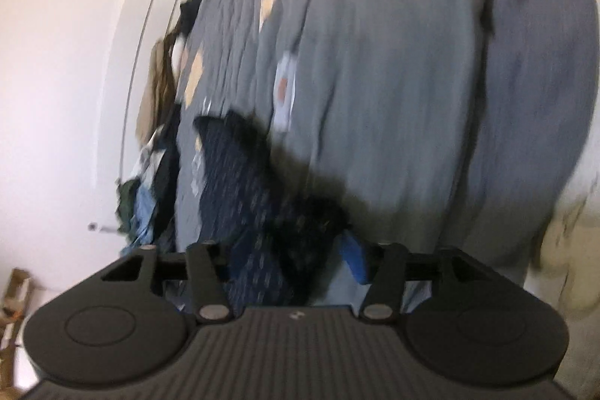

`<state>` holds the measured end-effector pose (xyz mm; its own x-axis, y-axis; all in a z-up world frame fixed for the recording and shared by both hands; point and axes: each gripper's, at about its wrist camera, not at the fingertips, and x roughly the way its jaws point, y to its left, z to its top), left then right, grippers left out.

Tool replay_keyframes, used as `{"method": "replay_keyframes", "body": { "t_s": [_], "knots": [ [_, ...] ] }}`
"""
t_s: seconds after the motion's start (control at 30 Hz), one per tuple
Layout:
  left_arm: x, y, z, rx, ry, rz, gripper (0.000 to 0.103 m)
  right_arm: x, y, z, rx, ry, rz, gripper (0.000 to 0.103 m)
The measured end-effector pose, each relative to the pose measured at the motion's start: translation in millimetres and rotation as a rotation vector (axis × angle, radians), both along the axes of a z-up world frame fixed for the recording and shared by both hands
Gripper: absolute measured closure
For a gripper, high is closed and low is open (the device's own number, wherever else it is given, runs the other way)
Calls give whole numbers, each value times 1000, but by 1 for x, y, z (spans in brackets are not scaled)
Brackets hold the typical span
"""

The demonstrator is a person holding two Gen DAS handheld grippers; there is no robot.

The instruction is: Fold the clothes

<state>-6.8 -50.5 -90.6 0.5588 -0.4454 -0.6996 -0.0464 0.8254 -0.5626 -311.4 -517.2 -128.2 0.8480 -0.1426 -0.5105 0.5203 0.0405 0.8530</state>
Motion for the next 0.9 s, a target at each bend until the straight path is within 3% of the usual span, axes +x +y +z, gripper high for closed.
{"method": "replay_keyframes", "body": {
  "t_s": [0.03, 0.07, 0.23, 0.33, 0.4, 0.43, 0.47, 0.63, 0.73, 0.8, 0.9],
  "knots": [
    [0, 0, 0, 0, 0, 0, 88, 2, -2, 1, -12, 7, -2, 76],
    [0, 0, 0, -1, 1, 0, 88, 4, -4, 2, -28, 15, -3, 85],
    [0, 0, 0, -2, 2, 0, 87, 13, 1, 19, -228, 76, 36, 90],
    [1, 1, 0, -4, 3, 1, 87, 19, 8, 36, -452, 177, 51, 91],
    [1, 2, 0, -7, 4, 0, 87, 15, 8, 38, -496, 203, 22, 96],
    [1, 2, 0, -5, 2, 1, 87, 11, 8, 40, -533, 244, -35, 103],
    [0, 2, 0, -5, 2, 0, 87, 7, 7, 41, -557, 276, -86, 103],
    [0, 1, 0, -4, 5, 1, 87, -20, -19, 28, -341, 163, -161, 103],
    [-1, -2, 0, 6, 1, 2, 87, -15, -18, 25, -261, 110, -83, 98],
    [0, -1, 0, 2, 3, 2, 87, -13, -18, 22, -152, 39, -41, 95],
    [0, 1, -1, -4, 6, 2, 87, -11, -12, 19, -65, -46, -5, 71]
  ]
}}
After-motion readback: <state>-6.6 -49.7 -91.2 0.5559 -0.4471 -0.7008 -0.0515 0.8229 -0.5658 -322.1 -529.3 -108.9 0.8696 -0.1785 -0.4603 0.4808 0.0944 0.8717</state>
